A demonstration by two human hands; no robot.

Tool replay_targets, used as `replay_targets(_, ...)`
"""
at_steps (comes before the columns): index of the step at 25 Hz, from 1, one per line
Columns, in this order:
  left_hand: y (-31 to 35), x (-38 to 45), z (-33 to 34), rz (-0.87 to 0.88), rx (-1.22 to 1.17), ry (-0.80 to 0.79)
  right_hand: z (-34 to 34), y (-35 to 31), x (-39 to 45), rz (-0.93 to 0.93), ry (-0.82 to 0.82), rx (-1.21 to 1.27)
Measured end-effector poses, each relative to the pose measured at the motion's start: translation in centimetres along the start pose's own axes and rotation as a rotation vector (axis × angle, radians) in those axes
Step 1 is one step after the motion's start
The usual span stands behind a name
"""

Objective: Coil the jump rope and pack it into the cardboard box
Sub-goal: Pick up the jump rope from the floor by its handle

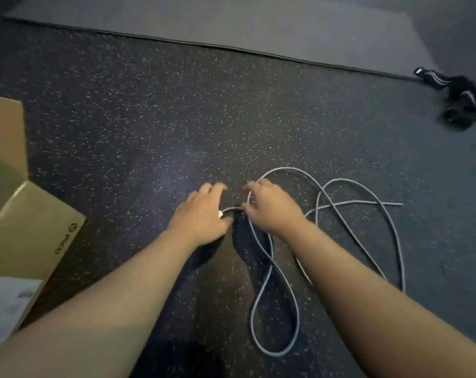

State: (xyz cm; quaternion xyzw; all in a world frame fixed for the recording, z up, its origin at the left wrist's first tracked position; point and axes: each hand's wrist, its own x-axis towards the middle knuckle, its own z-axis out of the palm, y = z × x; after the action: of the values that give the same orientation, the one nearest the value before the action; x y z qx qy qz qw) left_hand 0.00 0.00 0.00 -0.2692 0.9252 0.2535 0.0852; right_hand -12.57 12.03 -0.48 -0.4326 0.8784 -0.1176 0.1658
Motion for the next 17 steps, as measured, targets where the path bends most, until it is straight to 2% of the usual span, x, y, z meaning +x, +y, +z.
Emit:
replay_targets(2, -1.2, 0.9, 2.9, -0.159, 0.116, 0.051, 3.7, 0.3, 0.9, 0.074, -0.033, -0.124)
replay_targets(4, -2.2, 1.4, 4.8, -0.228, 0.206, 0.061, 5.8, 0.5, 1.1, 0.111, -0.054, -0.245)
replay_targets(7, -1.7, 1.4, 4.1, -0.196, 0.074, 0.037, 4.7, 0.3, 1.3, 0.117, -0.02, -0.173)
replay_targets(8, -1.5, 1.4, 3.2, -0.167, 0.018, 0.06, 3.4, 0.1, 1.2, 0.145, 0.02, -0.033)
replay_targets(10, -0.7, 2.0, 0.9, -0.09, -0.179, 0.173, 0.3, 0.1, 1.6, 0.233, 0.074, 0.405)
replay_targets(13, 1.6, 3.5, -4.0, 0.02, -0.553, 0.407, -6.0, 0.4, 1.0, 0.184, 0.001, 0.899)
replay_targets(15, 4.1, 3.7, -8.1, 0.08, -0.836, 0.491, -10.5, 0.5, 0.1, 0.118, -0.045, 1.068)
replay_targets(17, 7.1, 3.0, -11.5, 0.173, -1.087, 0.535, -14.8, 0.2, -0.6, 0.071, -0.043, 1.09)
